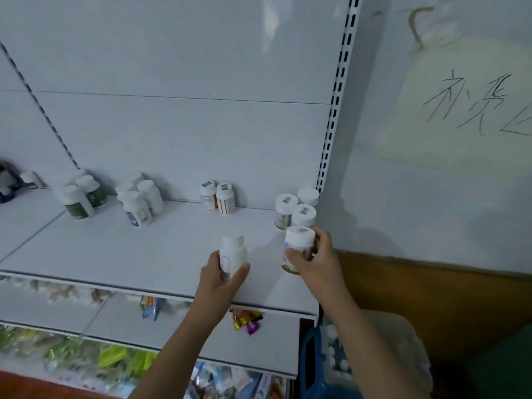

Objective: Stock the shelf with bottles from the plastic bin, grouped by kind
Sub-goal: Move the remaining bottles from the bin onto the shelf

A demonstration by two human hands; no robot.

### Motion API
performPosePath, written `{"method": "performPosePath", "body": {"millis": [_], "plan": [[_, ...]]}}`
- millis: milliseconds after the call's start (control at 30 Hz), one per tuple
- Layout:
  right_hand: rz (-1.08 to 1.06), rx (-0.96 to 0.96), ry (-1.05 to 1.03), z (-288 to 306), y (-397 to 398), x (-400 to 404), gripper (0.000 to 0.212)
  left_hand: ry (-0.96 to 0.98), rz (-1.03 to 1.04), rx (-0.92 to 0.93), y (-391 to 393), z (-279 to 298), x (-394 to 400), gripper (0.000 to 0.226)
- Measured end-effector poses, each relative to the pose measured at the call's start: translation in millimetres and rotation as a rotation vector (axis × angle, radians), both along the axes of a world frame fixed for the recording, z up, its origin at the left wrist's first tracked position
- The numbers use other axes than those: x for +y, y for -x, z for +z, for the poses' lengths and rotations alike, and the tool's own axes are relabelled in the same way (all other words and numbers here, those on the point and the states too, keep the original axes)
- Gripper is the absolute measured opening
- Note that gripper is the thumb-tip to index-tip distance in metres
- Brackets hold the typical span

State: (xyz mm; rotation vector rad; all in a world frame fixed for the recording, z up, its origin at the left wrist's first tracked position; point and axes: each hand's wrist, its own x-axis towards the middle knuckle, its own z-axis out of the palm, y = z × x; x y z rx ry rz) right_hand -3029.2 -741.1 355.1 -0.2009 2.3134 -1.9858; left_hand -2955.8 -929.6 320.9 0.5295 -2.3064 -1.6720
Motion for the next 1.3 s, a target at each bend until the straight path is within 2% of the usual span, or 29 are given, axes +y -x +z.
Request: {"method": "performPosePath", "body": {"millis": [67,133,200,300,367,433,600,667,733,800,1100,1233,1300], "plan": [[-0.041,0.071,-0.044,-7.7,0.7,-13.0,0.052,0.265,0.013,0.040,4.7,-5.6,-15.9,0.038],[-0.070,0.133,-0.073,-16.4,6.6,-21.7,0.056,0.295,-0.004,0.042,11.2,-6.5,-27.2,0.056],[-0.051,0.168,-0.173,-29.7,14.0,-25.1,0.061,0.301,-0.031,0.030,19.0,-9.2,-36.5,0.060],[-0.072,0.251,-0.540,-55.7,22.1,-25.1,0.057,0.409,-0.027,-0.019,29.5,-15.7,-48.6,0.060],[-0.220,0.338,-0.808,-66.8,23.8,-24.5,0.055,0.476,0.008,-0.028,34.3,-20.0,-52.3,0.059],[-0.313,0.346,-0.915,-66.3,25.1,-27.7,0.059,0.586,0.033,-0.027,39.3,-26.5,-52.6,0.059],[-0.342,0.255,-0.817,-55.6,4.2,-22.6,0.068,0.774,-0.015,-0.034,41.4,-35.8,-57.1,0.060],[-0.356,0.327,-0.719,-49.8,-11.9,-24.0,0.052,0.896,-0.065,-0.007,35.5,-36.7,-71.3,0.063],[-0.272,0.400,-0.605,-40.8,-18.5,-38.8,0.037,0.970,-0.168,-0.006,30.6,-37.2,-89.5,0.065],[-0.163,0.417,-0.543,-39.3,-13.3,-61.3,0.032,1.009,-0.238,-0.027,27.1,-39.6,-108.3,0.064],[0.010,0.341,-0.454,-59.8,0.3,-108.3,0.042,0.944,-0.178,-0.086,9.6,-42.5,-153.2,0.060],[0.107,0.324,-0.414,-57.8,-1.7,-128.2,0.069,0.939,-0.227,-0.072,9.4,-43.7,-162.1,0.057],[0.086,0.265,-0.380,-52.7,5.0,-142.4,0.070,0.937,-0.301,-0.038,11.9,-42.2,-174.2,0.055]]}}
